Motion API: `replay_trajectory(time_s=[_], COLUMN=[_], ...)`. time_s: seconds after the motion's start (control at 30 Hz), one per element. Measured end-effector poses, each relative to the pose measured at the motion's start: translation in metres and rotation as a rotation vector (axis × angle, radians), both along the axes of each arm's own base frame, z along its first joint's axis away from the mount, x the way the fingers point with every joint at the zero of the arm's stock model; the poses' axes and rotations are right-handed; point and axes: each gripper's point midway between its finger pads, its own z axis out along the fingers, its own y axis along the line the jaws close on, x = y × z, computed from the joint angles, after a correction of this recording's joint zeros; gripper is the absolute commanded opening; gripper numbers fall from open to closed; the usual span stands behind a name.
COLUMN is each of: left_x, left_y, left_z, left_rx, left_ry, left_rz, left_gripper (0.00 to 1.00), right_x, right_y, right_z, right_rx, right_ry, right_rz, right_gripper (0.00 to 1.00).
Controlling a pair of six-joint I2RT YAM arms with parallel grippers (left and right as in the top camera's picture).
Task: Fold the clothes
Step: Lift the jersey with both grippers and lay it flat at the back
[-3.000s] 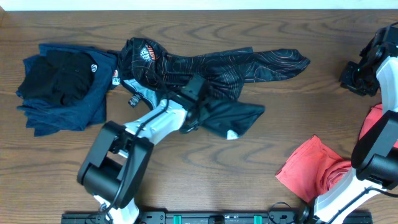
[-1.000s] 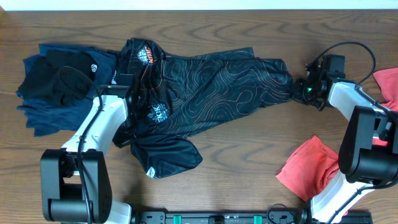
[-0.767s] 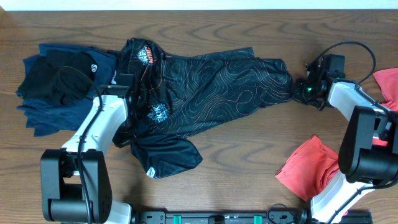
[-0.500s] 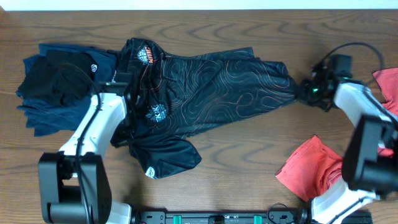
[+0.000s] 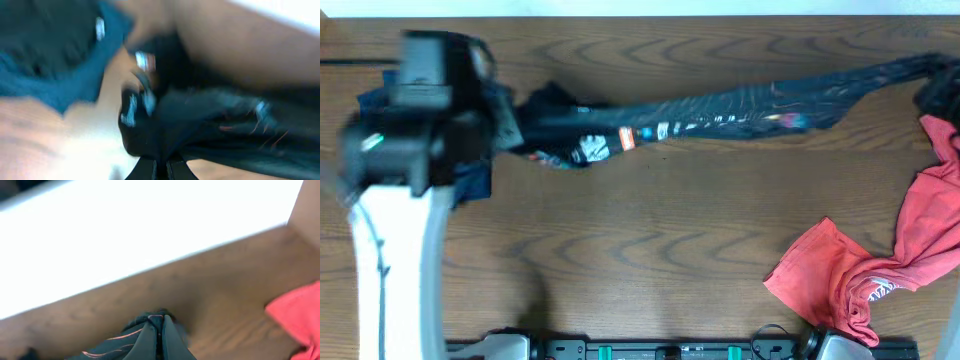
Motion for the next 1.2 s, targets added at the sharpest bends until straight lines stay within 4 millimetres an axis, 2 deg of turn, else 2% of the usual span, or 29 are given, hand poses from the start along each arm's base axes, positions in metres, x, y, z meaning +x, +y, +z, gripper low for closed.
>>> replay_trajectory(time_s=[0.13,0.27,0.37,0.5,0.6,0.73,0.83,0.87,1.03,1.13,1.2], left_x=[-0.016,-0.038,-0.047,-0.044,-0.029,0.01,0.055,0.07,0.165,0.206,0.225], left_y=[0.014,0.018,0.018,0.017,0.013,0.006,0.0,-0.002,-0.008,-0.011,-0.012], left_z=[0.078,0.125,0.141,0.146,0.136,0.107,0.07,0.058,-0.008,-0.037,-0.048], left_rx=[-0.007,-0.006,-0.011,-0.021,-0.041,-0.079,-0.112,-0.119,-0.147,-0.155,-0.157], left_ry=[-0.249,-0.406,-0.47,-0.492,-0.453,-0.349,-0.241,-0.215,-0.157,-0.166,-0.187], left_rz=[0.044,0.058,0.062,0.063,0.048,0.024,0.0,-0.005,-0.029,-0.038,-0.043], left_gripper=[0.06,0.06,0.06,0.06,0.06,0.06,0.06,0.06,0.06,0.06,0.06], right_x=[-0.022,-0.037,-0.043,-0.042,-0.03,0.008,0.047,0.065,0.122,0.139,0.143], right_y=[0.008,0.011,0.009,0.006,0.0,-0.011,-0.02,-0.024,-0.033,-0.038,-0.041], right_z=[0.043,0.069,0.082,0.089,0.078,0.042,-0.006,-0.029,-0.096,-0.128,-0.137], right_rx=[-0.038,-0.069,-0.088,-0.114,-0.105,-0.064,-0.015,0.004,0.041,0.065,0.07], right_ry=[-0.096,-0.157,-0.188,-0.204,-0.17,-0.069,0.048,0.092,0.178,0.226,0.248], right_rz=[-0.001,-0.02,-0.041,-0.055,-0.056,-0.033,-0.009,0.003,0.033,0.03,0.015], right_gripper=[0.01,0.01,0.01,0.01,0.01,0.01,0.01,0.01,0.01,0.01,0.01])
